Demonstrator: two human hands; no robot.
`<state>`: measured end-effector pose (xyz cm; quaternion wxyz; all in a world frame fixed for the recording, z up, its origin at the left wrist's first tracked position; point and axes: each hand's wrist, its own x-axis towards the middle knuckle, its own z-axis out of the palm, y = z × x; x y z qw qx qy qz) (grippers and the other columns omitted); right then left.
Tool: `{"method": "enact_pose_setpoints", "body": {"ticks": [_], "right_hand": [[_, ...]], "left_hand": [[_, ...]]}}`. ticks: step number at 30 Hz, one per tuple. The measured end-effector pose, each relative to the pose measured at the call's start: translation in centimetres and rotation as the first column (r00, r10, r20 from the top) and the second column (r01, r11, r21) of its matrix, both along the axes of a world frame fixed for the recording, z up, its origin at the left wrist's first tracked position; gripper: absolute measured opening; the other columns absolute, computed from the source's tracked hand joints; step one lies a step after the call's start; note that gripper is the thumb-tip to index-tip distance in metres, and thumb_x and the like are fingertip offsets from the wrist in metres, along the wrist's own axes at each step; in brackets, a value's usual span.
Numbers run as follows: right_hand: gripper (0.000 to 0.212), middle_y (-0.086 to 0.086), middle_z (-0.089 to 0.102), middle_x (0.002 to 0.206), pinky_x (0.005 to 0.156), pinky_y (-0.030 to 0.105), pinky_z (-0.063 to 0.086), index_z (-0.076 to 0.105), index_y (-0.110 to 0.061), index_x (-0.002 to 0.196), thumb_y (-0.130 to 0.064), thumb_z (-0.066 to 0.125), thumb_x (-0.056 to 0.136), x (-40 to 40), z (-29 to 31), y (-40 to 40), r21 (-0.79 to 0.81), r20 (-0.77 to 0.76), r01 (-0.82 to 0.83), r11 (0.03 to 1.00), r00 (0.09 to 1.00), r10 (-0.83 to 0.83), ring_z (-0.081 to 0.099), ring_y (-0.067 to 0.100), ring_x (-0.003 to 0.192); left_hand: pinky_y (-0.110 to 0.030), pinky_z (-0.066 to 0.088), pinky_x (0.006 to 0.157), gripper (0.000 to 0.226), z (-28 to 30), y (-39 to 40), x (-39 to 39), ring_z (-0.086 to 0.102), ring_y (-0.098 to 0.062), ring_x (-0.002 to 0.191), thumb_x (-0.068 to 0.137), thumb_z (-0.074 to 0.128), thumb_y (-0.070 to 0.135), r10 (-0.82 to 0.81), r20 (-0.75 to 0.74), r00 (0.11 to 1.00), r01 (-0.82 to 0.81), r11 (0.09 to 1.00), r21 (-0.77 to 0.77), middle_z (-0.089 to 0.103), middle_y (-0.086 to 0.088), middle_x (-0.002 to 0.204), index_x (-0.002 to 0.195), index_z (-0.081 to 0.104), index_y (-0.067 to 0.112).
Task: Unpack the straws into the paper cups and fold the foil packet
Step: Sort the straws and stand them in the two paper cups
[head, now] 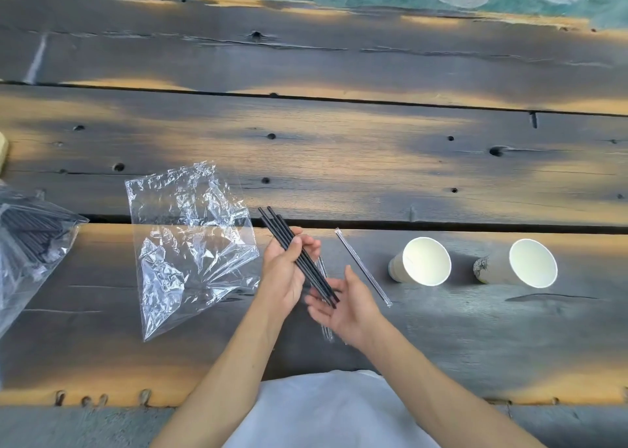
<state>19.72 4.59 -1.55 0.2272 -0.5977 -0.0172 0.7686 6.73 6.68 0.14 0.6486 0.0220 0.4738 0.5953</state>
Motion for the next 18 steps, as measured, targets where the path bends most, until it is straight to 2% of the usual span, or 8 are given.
{"method": "enact_pose_setpoints", "body": {"ticks": [2,5,8,10,13,14,16,18], "right_hand": [[0.055,0.026,0.067,0.102,0.073,0.044,0.058,0.058,-0.003,0.108,-0.052,0.036,0.102,-1.0,0.7,0.2,-0.101,-0.063,0.192,0.976,0.978,-0.199,0.07,0.034,0.086],[0.052,0.023,0.067,0.1,0.075,0.043,0.057,0.061,-0.001,0.1,-0.043,0.032,0.106,-1.9,1.6,1.0,-0.05,-0.072,0.292,0.955,0.953,-0.295,0.068,0.031,0.088],[0.043,0.01,0.067,0.091,0.077,0.037,0.051,0.061,-0.012,0.091,-0.043,0.036,0.105,-1.5,2.2,1.5,0.082,-0.032,0.118,0.99,0.993,-0.116,0.065,0.024,0.087],[0.046,0.0,0.06,0.074,0.069,0.033,0.044,0.067,-0.011,0.094,-0.046,0.039,0.103,-0.5,2.7,1.8,0.235,0.082,-0.093,0.967,0.994,0.076,0.057,0.017,0.073],[0.065,0.007,0.048,0.063,0.052,0.029,0.044,0.056,0.016,0.113,-0.048,0.048,0.099,1.4,3.5,2.8,0.435,0.084,-0.224,0.872,0.974,0.208,0.049,0.015,0.05],[0.065,0.009,0.048,0.064,0.051,0.029,0.044,0.056,0.016,0.113,-0.047,0.053,0.095,2.0,4.2,3.3,0.481,0.106,-0.266,0.835,0.963,0.246,0.047,0.015,0.048],[0.05,0.002,0.053,0.064,0.055,0.025,0.039,0.067,0.001,0.112,-0.042,0.061,0.087,3.2,5.2,4.2,0.528,0.199,-0.355,0.772,0.935,0.293,0.044,0.011,0.05],[0.041,0.0,0.051,0.064,0.056,0.026,0.035,0.067,-0.005,0.112,-0.036,0.064,0.085,4.6,6.0,4.9,0.509,0.156,-0.368,0.778,0.929,0.337,0.04,0.01,0.051]], "left_hand": [[-0.038,0.053,0.085,0.014,0.1,-0.4,0.7,0.064,-0.021,0.078,0.103,0.04,0.0,-0.006,0.001,1.0,0.006,1.0,0.005,0.06,-0.007,0.08,0.109,0.052,0.005],[-0.032,0.056,0.073,0.014,0.3,-1.3,2.2,0.061,-0.018,0.07,0.104,0.039,0.004,-0.044,0.028,0.999,0.044,0.999,-0.004,0.054,-0.007,0.076,0.108,0.052,0.004],[-0.031,0.053,0.069,0.014,0.4,-1.5,2.2,0.058,-0.017,0.065,0.105,0.039,0.006,-0.106,0.028,0.994,0.106,0.994,0.005,0.05,-0.007,0.074,0.104,0.053,0.004],[-0.03,0.052,0.066,0.015,0.9,-1.3,1.6,0.055,-0.017,0.062,0.104,0.04,0.004,-0.268,-0.012,0.963,0.268,0.963,0.004,0.05,-0.008,0.073,0.102,0.054,0.003],[-0.028,0.048,0.055,0.012,1.6,-1.7,0.8,0.05,-0.014,0.055,0.103,0.044,0.006,-0.627,-0.008,0.779,0.627,0.779,0.001,0.05,-0.005,0.068,0.102,0.055,0.003],[-0.026,0.046,0.052,0.011,1.8,-1.9,0.7,0.048,-0.012,0.053,0.103,0.045,0.009,-0.704,0.025,0.71,0.703,0.71,0.022,0.05,-0.004,0.067,0.101,0.055,0.004],[-0.021,0.039,0.047,0.012,1.9,-2.2,0.5,0.042,-0.009,0.05,0.102,0.048,0.016,-0.789,0.108,0.605,0.785,0.614,0.084,0.046,-0.002,0.067,0.098,0.056,0.008],[-0.017,0.033,0.041,0.016,2.1,-2.3,0.4,0.037,-0.006,0.045,0.101,0.049,0.023,-0.831,0.162,0.531,0.826,0.551,0.121,0.043,-0.001,0.065,0.095,0.056,0.011]]}}
